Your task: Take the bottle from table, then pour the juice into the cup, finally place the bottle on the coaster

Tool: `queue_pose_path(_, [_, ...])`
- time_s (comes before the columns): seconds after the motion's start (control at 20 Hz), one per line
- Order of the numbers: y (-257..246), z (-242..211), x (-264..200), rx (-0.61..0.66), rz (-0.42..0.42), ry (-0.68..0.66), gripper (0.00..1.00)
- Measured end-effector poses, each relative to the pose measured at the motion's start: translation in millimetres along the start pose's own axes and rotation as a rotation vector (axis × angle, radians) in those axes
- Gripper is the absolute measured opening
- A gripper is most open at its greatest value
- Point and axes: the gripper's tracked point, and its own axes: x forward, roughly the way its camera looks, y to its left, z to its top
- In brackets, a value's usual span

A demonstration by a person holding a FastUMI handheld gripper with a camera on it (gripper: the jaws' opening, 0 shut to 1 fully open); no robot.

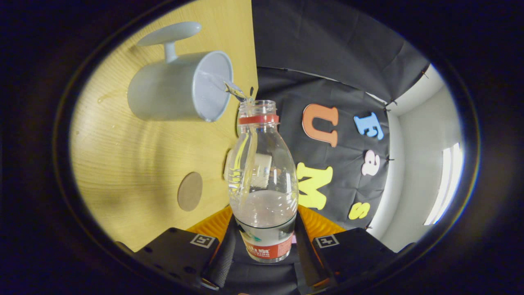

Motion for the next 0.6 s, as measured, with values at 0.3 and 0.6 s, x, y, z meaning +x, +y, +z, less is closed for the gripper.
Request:
queue_pose_path(0.3, [-15, -4, 1, -0.018, -0.024, 0.008, 0.74])
queue_pose_path(0.6, [-26, -2, 1, -0.04, -0.042, 0.003, 0.74])
